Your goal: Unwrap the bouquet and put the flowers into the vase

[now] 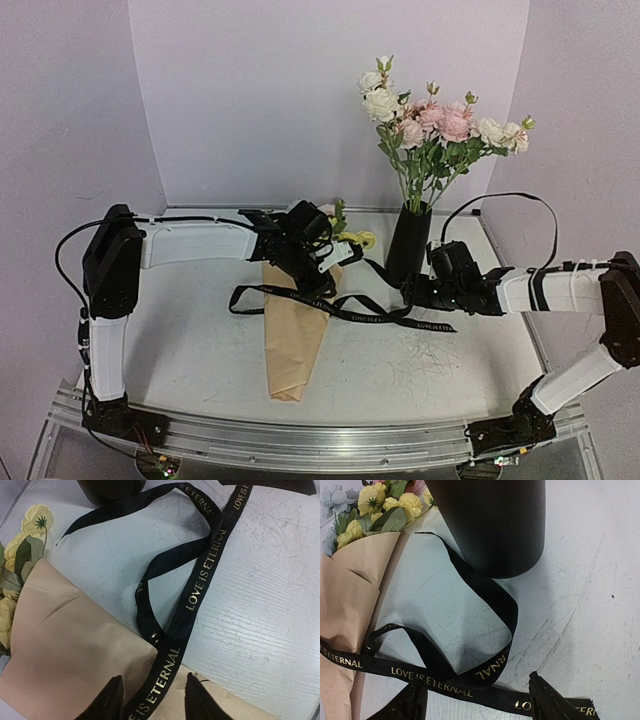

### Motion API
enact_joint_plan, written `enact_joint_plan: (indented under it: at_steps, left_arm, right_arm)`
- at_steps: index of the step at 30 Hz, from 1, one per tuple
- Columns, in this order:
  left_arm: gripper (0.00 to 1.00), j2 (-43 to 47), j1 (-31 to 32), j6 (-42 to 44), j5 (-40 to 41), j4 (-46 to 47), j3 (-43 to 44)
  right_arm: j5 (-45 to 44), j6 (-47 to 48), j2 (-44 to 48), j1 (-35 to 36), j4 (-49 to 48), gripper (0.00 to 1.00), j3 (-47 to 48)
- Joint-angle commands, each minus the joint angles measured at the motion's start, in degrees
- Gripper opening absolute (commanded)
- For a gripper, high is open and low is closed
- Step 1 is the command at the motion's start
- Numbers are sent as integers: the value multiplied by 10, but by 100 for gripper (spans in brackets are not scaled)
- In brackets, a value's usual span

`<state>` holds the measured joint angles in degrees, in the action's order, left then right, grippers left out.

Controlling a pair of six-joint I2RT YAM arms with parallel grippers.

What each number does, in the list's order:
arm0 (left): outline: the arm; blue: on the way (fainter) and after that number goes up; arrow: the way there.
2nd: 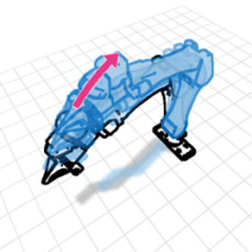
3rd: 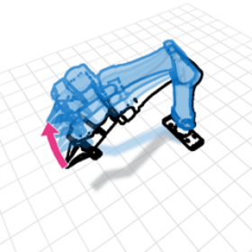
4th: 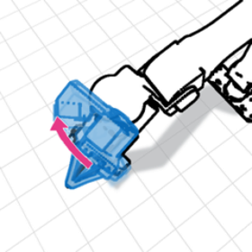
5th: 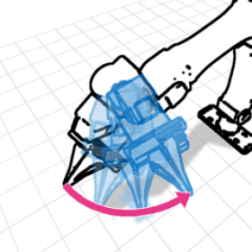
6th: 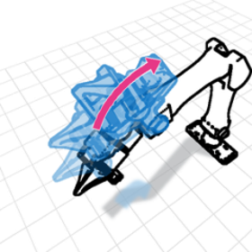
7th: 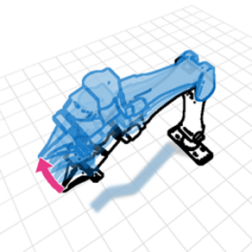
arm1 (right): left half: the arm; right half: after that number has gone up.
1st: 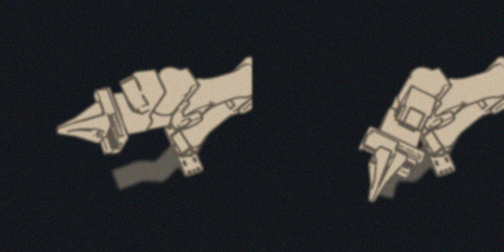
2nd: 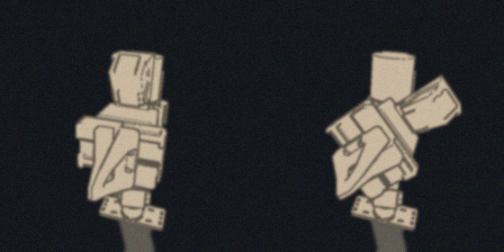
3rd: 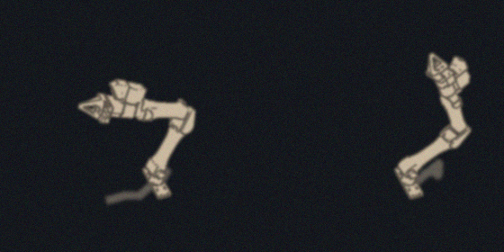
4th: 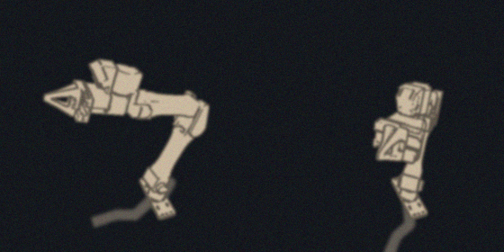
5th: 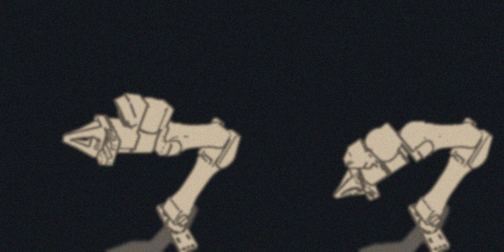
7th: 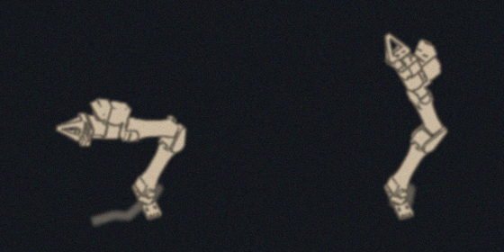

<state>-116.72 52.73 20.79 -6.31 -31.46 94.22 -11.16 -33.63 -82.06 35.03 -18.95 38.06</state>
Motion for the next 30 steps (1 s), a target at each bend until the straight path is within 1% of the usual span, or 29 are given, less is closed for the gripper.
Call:
enact_joint_plan:
  at_steps: [1, 2, 9, 14, 18, 19, 20, 24, 25, 26, 30]
  left_arm:
    - [56, 26, 2, 0, -25, 7, -8]
    - [59, 19, 2, 0, -21, 6, -7]
    - [60, -39, 2, 5, 11, 1, 26]
    - [53, -63, 2, 9, 34, -15, 42]
    - [52, -69, 2, 11, 34, -22, 43]
    - [49, -70, 2, 10, 34, -24, 43]
    - [44, -71, 2, 11, 33, -27, 43]
    - [9, -56, 3, 11, 11, -37, 41]
    - [2, -46, 3, 11, 4, -38, 39]
    - [0, -39, 3, 9, -1, -37, 36]
    - [0, -2, 3, -5, -13, -37, 30]
  right_arm:
    - [0, 8, 0, 0, -2, 71, 14]
    - [1, 8, -1, 0, -3, 71, 14]
    - [1, 6, -1, 0, -4, 71, 12]
    - [2, 6, -1, 0, -4, 71, 13]
    - [2, 5, -5, 0, -4, 71, 14]
    - [2, 5, -6, 0, -4, 71, 15]
    - [3, 5, -8, 0, -5, 71, 15]
    - [7, 5, -13, 0, -6, 70, 19]
    - [7, 5, -14, 0, -6, 70, 20]
    - [6, 5, -14, 0, -6, 70, 21]
    - [8, 5, -15, 0, -6, 70, 22]
